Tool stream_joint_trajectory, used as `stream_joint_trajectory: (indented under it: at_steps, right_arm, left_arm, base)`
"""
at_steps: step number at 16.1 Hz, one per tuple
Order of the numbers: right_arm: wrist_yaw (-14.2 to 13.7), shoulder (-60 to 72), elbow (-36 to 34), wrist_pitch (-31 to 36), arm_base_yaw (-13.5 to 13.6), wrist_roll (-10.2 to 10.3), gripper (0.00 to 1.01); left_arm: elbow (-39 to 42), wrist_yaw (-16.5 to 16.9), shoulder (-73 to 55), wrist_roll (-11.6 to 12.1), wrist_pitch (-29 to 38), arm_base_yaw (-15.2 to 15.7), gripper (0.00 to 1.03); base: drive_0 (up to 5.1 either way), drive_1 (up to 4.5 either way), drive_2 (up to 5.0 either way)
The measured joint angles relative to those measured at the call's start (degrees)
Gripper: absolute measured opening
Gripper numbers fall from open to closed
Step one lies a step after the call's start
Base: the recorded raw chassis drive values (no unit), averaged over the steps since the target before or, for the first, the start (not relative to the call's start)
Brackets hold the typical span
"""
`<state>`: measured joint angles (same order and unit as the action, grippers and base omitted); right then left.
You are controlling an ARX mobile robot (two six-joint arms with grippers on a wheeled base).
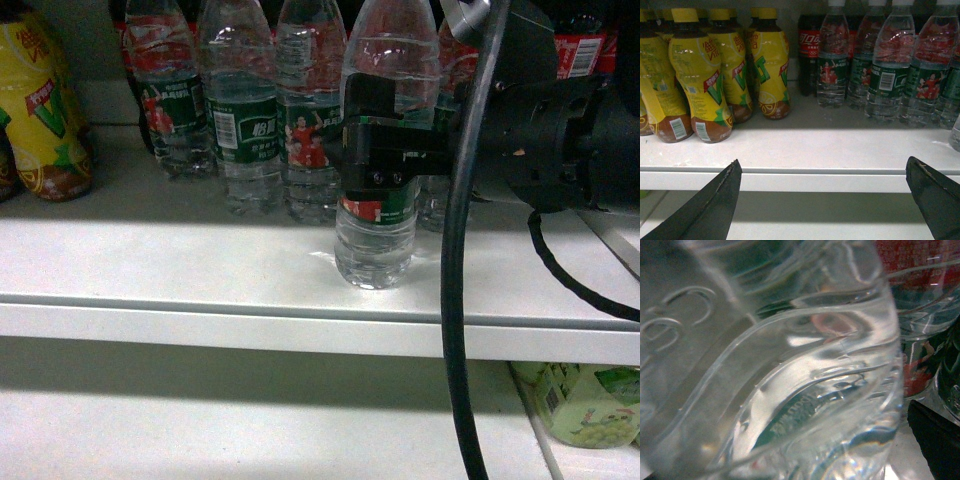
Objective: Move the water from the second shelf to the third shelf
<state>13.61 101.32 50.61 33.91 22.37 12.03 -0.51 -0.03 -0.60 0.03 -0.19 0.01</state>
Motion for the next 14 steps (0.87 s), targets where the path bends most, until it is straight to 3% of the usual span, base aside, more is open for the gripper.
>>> stream_joint_trajectory:
  at_steps: [2,6,11,14]
  right_arm:
    - [-1.86,1.49,0.79,0.57,1.03,0.94,0.98]
    - [-5.14,2.84,1.40,2.99,2.56,0.22,0.95]
    - [-6.95,3.23,1.40,3.80,3.13,-2.69,0.52]
    - [-7.17,3.23,1.40,3.91,3.15,-3.76,0.44]
  left_arm:
    - [0.00,0.00,0.00,0.00,0.00,0.00,0.98]
    - [0.00,0.00,0.00,0.00,0.00,0.00,0.98]
    - [0.00,0.02,0.00,0.00,0.00,0.00,0.98]
    - [0.00,0.00,0.00,0.02,0.00,0.00,0.98]
  base:
    - [0.0,0.00,0.0]
    - [0.0,0.00,0.0]
    - [0.0,0.00,0.0]
    - [0.0,0.00,0.0]
